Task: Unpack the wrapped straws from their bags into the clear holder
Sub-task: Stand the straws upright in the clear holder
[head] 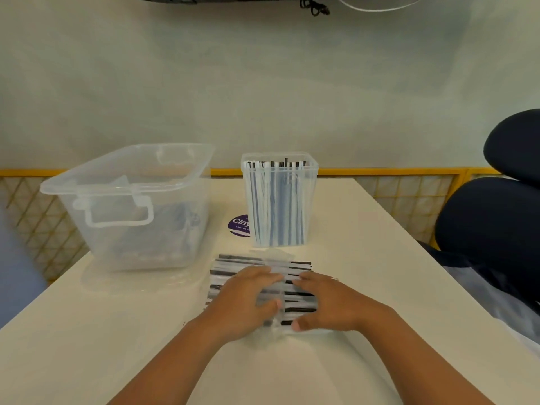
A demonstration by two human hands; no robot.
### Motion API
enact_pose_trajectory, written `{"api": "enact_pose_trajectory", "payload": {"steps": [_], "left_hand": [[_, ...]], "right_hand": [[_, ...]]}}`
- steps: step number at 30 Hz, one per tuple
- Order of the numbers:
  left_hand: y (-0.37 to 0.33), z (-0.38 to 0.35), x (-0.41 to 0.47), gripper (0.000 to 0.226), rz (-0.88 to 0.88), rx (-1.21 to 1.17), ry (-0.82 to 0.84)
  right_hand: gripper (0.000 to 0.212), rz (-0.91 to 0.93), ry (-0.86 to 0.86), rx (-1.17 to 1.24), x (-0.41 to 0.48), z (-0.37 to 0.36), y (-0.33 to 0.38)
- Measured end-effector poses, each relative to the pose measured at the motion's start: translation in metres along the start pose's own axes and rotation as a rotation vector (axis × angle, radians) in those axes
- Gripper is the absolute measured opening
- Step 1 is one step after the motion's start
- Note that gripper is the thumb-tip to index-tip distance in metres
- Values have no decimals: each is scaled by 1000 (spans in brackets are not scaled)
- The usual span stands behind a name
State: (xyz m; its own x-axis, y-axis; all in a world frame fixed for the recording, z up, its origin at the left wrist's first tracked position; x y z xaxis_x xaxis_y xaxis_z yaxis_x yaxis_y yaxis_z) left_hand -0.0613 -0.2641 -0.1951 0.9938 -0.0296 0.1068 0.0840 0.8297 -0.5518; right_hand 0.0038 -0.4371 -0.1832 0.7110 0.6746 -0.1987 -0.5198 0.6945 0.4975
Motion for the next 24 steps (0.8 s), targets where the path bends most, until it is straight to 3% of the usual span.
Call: {"api": "enact_pose_trajectory", "payload": {"steps": [2,9,17,24], "left_hand": [[-4,-1,3,49,-39,125,-6],[-19,-5,17,53,-22,420,147],[-34,-8,31,47,83,565,256],[-36,-11,38,40,67,620,178]], "right_hand": [[80,3,-22,-23,0,-2,-2],[51,75,-153,-33,1,-8,-3],[48,138,-285,-67,7,-9,-8],[48,144,-424,235,3,-6,-20]]}}
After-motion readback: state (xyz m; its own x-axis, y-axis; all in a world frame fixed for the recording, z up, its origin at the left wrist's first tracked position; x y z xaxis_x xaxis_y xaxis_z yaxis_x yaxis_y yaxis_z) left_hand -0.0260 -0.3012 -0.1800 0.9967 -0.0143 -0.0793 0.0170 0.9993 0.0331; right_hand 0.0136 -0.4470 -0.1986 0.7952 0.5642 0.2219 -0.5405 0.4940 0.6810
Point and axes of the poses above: each hand's wrist, its own x-axis towards the middle knuckle, its own z-axis out of the back of the hand, y = z × x, the point moved 1 cm from there along x, towards the middle knuckle, and after that the axes turned 5 degrees about x, right-handed, at the moved point
